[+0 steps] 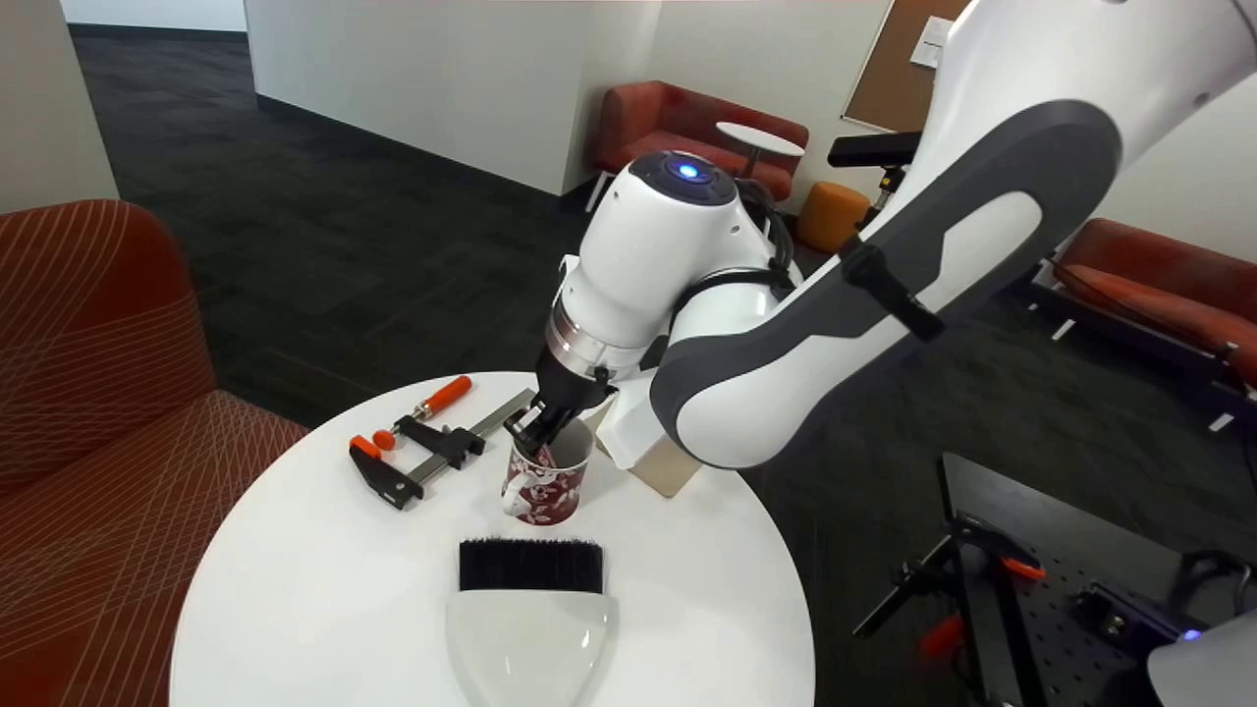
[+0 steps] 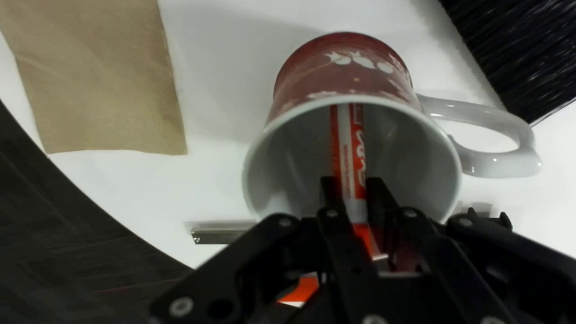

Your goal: Place the red marker inside the maroon mug, take the marker out of the mug then move the mug to the left

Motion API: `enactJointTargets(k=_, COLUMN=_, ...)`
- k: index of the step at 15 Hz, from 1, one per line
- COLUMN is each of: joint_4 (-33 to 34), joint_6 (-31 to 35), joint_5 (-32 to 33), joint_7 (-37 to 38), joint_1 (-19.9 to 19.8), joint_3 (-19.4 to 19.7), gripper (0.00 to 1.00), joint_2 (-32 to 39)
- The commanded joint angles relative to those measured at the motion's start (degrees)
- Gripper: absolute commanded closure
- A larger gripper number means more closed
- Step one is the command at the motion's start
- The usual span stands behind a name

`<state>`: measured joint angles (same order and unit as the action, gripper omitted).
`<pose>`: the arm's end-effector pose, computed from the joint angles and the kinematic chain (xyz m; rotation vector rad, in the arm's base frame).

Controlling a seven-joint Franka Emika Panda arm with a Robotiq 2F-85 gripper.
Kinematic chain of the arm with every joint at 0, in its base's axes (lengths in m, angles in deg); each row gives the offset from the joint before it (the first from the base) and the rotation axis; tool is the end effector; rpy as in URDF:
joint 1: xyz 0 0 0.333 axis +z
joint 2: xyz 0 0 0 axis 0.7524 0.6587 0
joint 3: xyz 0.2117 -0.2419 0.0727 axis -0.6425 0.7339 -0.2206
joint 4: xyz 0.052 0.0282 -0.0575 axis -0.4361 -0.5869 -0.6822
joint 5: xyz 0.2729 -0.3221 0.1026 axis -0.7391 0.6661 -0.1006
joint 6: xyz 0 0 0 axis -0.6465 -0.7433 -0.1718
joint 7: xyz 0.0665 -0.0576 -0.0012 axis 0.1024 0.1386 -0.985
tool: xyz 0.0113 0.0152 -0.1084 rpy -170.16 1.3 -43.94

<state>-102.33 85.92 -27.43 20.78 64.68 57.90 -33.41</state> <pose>0.6522 0.0345 0.0828 2.9735 -0.2861 0.4241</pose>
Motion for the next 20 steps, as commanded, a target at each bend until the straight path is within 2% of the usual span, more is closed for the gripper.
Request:
enactJointTargets(k=1, joint_4=0.3, joint_6=2.2, joint_5=-1.8, joint_7=-1.5, joint_1=0.2, joint_3=0.6, gripper=0.96, joint_2=0.6)
enactJointTargets(k=3, joint_4=-1.3, joint_6=3.1, joint_5=-2.5, joint_7=-1.9, joint_1=-0.4, joint_3=-0.3, gripper=0.95, joint_2=-0.7)
enactJointTargets(k=6, joint_4=-5.0, joint_6=5.2, joint_5=-3.3, joint_7=-1.3, joint_1=1.0, joint_3=0.9, gripper=0.95, joint_2=-3.5)
enactJointTargets(k=7, joint_4=-6.2, joint_6=6.5, joint_5=-3.7, joint_7=-2.3, joint_1=0.2, joint_3=0.0, gripper=0.95, joint_2=-4.5)
enactJointTargets(k=9, joint_4=-9.4, joint_6=8.6, joint_5=-4.2, joint_7=-2.8, joint_1=0.7, joint_3=0.5, gripper=0.95, joint_2=-7.0)
enactJointTargets(k=17, joint_4=-23.1, joint_6=21.7, joint_5=-8.5, joint_7=-6.1, joint_1=6.0, joint_3=6.2, gripper=0.95, joint_2=-18.4)
enactJointTargets(k=18, joint_4=-25.0, joint_6=23.1, joint_5=-5.6, joint_7=-3.7, joint_1=6.9, joint_3=7.6, gripper=0.95, joint_2=-19.9)
enactJointTargets(k=20, joint_4=-28.2, joint_6=25.7, joint_5=-6.0, joint_7=-4.5, joint_1=7.8, joint_3=8.8, gripper=0.95, joint_2=-22.8)
